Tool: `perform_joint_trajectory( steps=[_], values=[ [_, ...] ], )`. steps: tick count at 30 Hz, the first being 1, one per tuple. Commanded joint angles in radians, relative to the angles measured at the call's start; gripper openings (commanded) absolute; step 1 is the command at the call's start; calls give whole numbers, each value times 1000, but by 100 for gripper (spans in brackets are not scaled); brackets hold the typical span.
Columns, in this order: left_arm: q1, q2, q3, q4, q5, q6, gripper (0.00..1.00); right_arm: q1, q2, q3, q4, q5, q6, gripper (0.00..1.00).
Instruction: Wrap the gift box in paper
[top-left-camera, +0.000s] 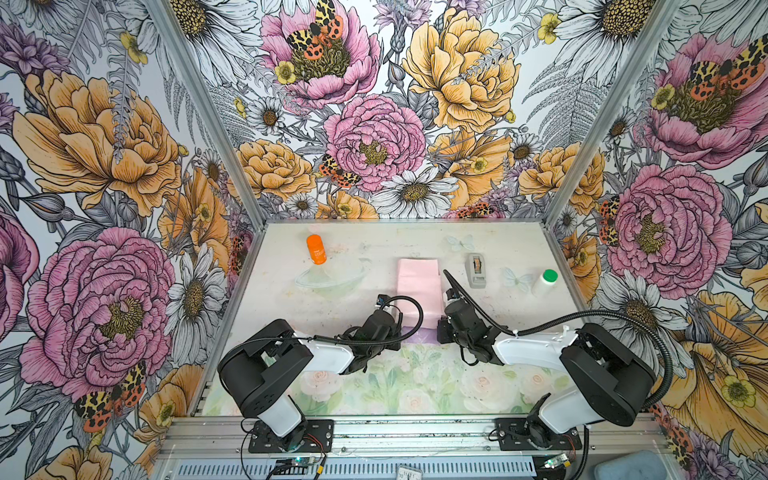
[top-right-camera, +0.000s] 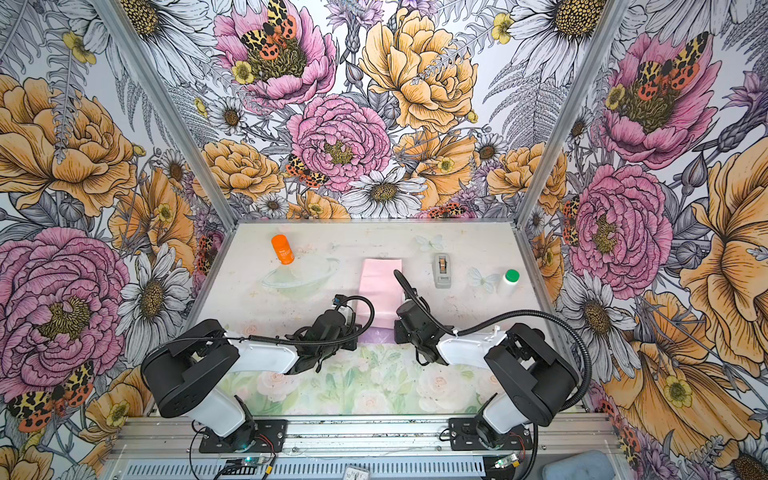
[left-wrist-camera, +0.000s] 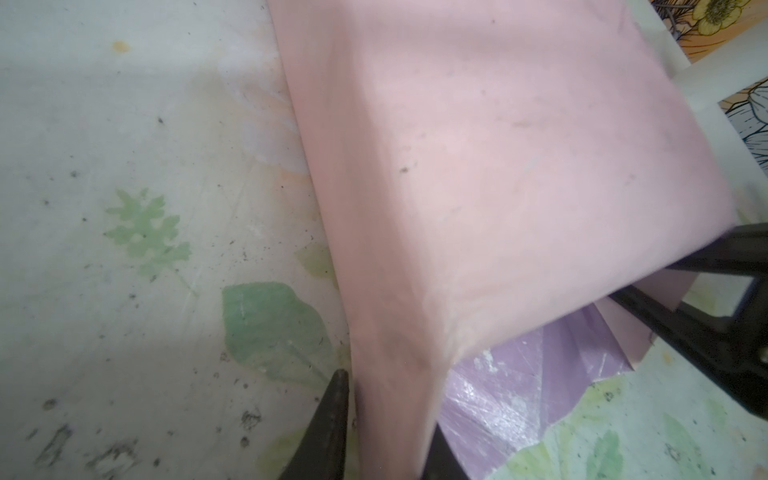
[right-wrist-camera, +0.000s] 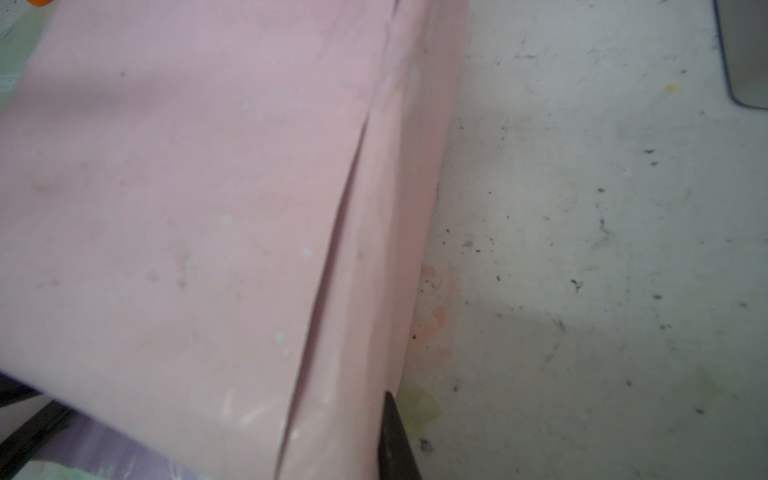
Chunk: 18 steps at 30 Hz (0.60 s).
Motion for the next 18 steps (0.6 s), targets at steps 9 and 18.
perform_joint_trajectory(
  steps=[9,18],
  values=[
    [-14,-134,-10,-16,-1,85,63,3,-216,-58,-157,15,17,37],
    [9,-387,102,-342,132,549,92,-127,-363,-66,-207,-335,9,42]
  ],
)
